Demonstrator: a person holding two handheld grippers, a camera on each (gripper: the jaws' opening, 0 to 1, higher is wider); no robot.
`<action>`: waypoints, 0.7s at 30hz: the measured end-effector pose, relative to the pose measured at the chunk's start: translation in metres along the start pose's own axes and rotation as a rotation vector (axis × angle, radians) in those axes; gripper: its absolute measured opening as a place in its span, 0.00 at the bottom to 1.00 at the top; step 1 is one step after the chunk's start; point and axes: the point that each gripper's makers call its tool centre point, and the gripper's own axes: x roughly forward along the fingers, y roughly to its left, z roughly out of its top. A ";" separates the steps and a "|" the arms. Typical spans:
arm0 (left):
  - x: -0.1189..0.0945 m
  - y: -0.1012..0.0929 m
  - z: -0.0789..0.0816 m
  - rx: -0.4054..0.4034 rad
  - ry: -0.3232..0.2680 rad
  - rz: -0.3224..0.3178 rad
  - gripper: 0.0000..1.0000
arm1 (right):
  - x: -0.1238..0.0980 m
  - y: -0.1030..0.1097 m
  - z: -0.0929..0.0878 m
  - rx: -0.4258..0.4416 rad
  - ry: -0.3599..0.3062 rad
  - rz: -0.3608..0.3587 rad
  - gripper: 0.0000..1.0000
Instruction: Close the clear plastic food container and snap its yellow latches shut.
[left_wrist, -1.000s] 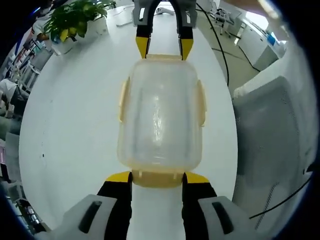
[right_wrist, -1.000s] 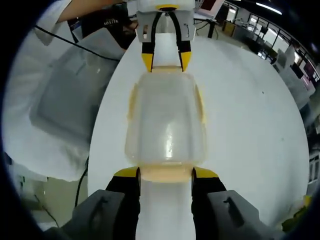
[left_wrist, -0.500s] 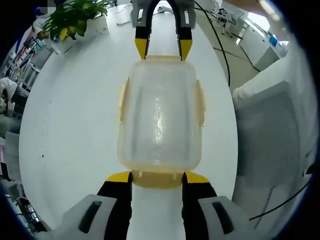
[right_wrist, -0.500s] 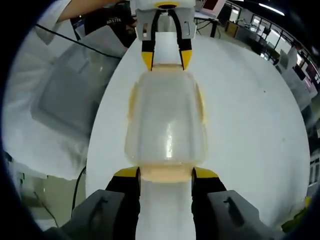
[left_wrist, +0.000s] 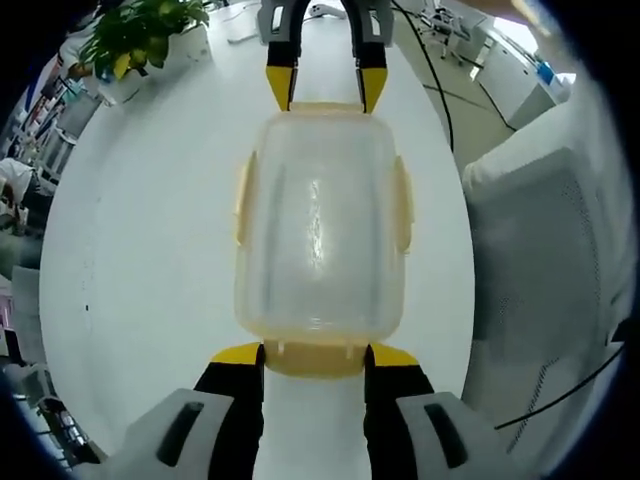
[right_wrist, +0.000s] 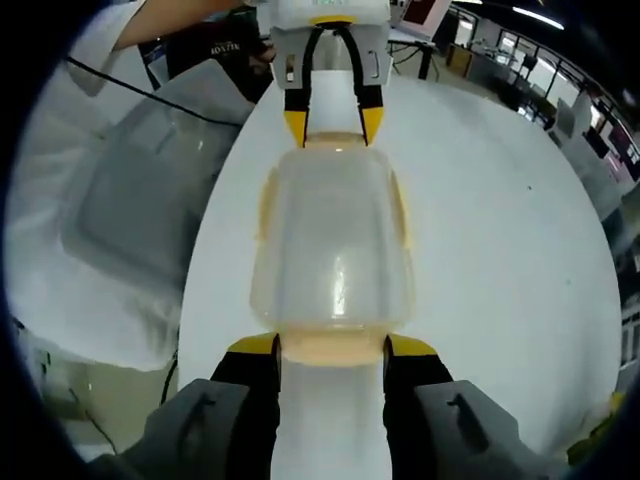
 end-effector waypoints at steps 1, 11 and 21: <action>0.000 0.000 0.000 -0.001 -0.001 -0.001 0.32 | 0.002 0.001 -0.002 -0.002 0.012 -0.001 0.36; -0.001 -0.001 -0.004 0.004 -0.008 -0.001 0.33 | 0.004 0.002 0.000 0.006 0.002 -0.017 0.37; -0.001 -0.002 -0.007 -0.003 -0.007 0.002 0.33 | 0.007 0.000 0.000 0.004 0.009 -0.019 0.37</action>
